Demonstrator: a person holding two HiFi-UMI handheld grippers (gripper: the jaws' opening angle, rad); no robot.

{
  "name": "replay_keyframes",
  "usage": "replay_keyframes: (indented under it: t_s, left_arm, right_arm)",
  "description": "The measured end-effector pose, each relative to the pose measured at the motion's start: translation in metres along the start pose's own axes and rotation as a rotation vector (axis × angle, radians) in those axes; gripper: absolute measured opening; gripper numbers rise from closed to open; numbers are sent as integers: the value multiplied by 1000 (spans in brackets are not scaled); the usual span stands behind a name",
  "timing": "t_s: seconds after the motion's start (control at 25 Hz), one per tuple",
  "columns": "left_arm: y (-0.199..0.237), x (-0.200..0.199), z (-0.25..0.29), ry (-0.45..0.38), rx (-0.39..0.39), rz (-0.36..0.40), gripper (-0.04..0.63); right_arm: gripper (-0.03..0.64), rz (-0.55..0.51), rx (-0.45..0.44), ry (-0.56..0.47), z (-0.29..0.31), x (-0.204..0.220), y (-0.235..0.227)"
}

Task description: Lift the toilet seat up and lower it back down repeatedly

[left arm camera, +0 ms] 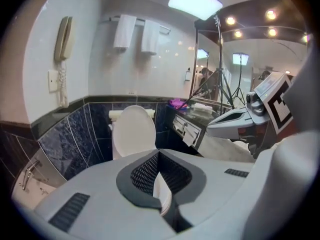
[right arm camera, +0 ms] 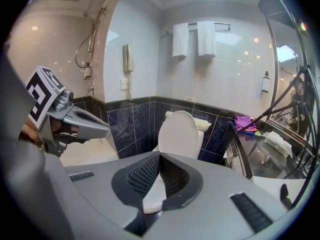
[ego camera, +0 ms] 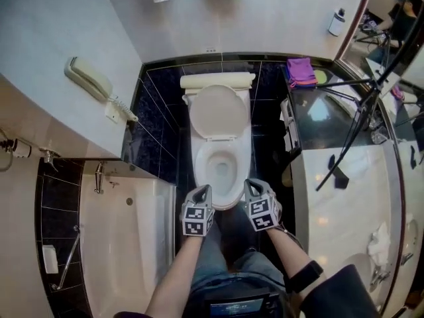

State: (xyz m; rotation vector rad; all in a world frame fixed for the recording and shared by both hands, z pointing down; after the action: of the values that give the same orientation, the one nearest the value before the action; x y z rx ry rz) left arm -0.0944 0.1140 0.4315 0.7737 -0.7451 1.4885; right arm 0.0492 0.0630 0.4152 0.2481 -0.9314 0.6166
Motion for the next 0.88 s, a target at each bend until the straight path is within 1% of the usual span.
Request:
replay_keyframes:
  t_s: [0.12,0.2,0.36,0.68,0.88]
  left_arm:
    - [2,-33,-30,-36,7,20,-9]
    - [3,-51,-46,-60,12,31,-9]
    - [3,-75,-72,-99,26,47,-9]
    - [-4,-92,-107,-164,28,54,-9]
    - [-12,-91,-119,-182,34,52,-11]
  right_arm:
    - [17,12,-9,-47,-27,-33,3]
    - [17,2,-9,-74,-42,-51,5]
    - [17,-11,-6,-116,-69,-73,11]
    - [17,-23,6,-140,-104,-72,25]
    - [17,-22,5,-143,-115,-64,32]
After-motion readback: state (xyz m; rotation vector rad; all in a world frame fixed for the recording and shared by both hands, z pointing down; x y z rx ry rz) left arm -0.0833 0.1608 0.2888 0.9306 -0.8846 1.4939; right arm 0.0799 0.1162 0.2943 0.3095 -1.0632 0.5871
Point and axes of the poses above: the fingertips, and each gripper's own axes: z forward along the fingers, y to its left, x out of its underside, the point moved 2 cm from there along -z, backward along the fingers, and after that the axes turned 10 degrees about -x, right-handed, at the moved point
